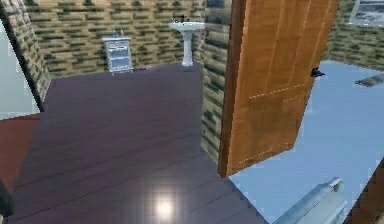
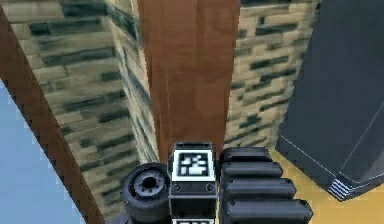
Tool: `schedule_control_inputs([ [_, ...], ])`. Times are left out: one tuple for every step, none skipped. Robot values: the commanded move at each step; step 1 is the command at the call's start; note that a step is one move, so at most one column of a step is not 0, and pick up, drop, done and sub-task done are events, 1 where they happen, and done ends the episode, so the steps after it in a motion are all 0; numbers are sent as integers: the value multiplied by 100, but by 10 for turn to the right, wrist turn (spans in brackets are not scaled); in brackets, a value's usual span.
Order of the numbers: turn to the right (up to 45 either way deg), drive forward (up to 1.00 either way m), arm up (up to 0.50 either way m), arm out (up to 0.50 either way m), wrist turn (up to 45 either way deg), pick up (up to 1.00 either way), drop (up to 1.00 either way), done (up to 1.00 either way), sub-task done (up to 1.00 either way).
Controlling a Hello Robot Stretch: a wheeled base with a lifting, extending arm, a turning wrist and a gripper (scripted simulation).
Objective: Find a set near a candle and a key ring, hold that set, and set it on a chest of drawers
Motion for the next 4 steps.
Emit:
schedule_control_inputs([
  [90, 0, 0, 0, 0, 0, 0, 0, 0],
  [30, 0, 0, 0, 0, 0, 0, 0, 0],
  [0, 100, 0, 0, 0, 0, 0, 0, 0],
  [450, 0, 0, 0, 0, 0, 0, 0, 0],
])
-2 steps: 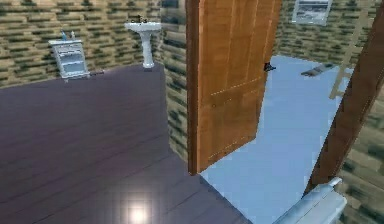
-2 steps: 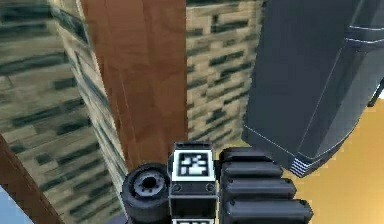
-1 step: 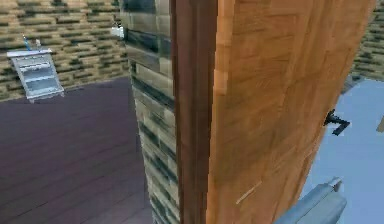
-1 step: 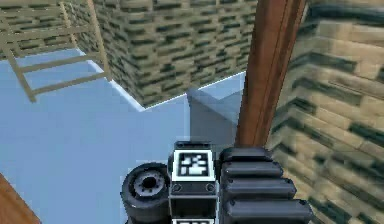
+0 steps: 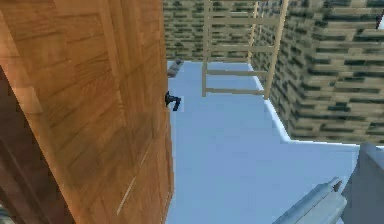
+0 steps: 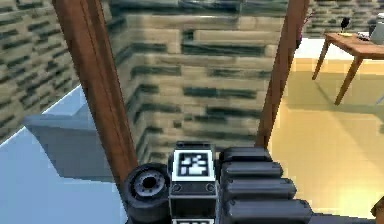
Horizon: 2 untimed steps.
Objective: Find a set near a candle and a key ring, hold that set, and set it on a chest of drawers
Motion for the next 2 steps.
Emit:
schedule_control_inputs([
  [120, 0, 0, 0, 0, 0, 0, 0, 0],
  [0, 100, 0, 0, 0, 0, 0, 0, 0],
])
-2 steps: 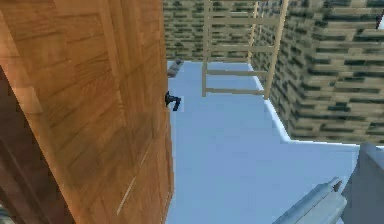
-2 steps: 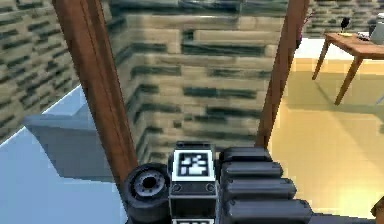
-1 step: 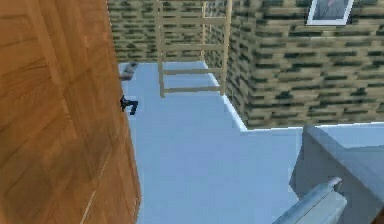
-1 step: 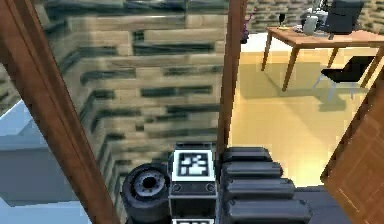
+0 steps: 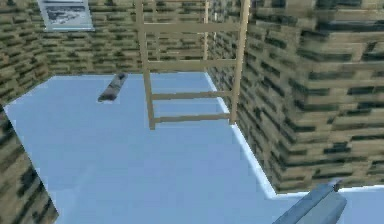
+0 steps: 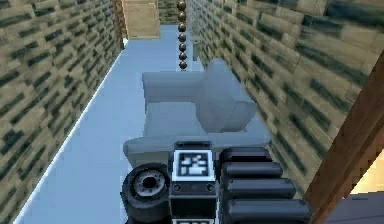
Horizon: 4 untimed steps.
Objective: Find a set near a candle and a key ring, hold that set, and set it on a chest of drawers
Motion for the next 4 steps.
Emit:
schedule_control_inputs([
  [0, 35, 0, 0, 0, 0, 0, 0, 0],
  [-330, 0, 0, 0, 0, 0, 0, 0, 0],
  [0, 100, 0, 0, 0, 0, 0, 0, 0],
  [-90, 0, 0, 0, 0, 0, 0, 0, 0],
])
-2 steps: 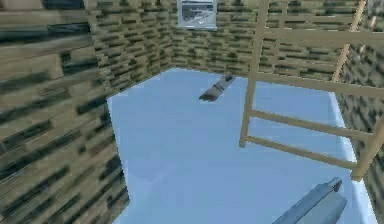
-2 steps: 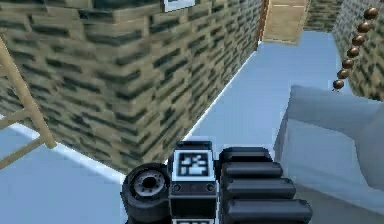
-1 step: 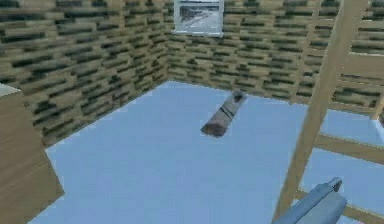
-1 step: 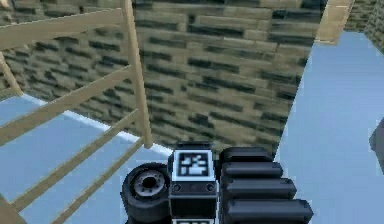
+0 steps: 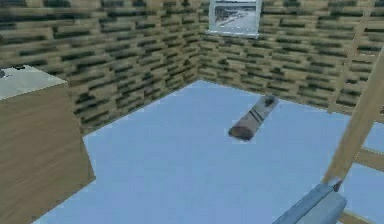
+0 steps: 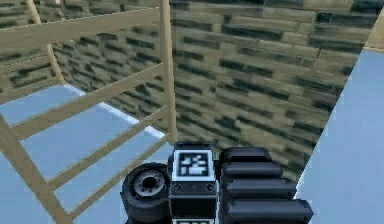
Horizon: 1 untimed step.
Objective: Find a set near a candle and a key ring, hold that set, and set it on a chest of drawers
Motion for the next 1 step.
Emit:
schedule_control_inputs([
  [0, 15, 0, 0, 0, 0, 0, 0, 0],
])
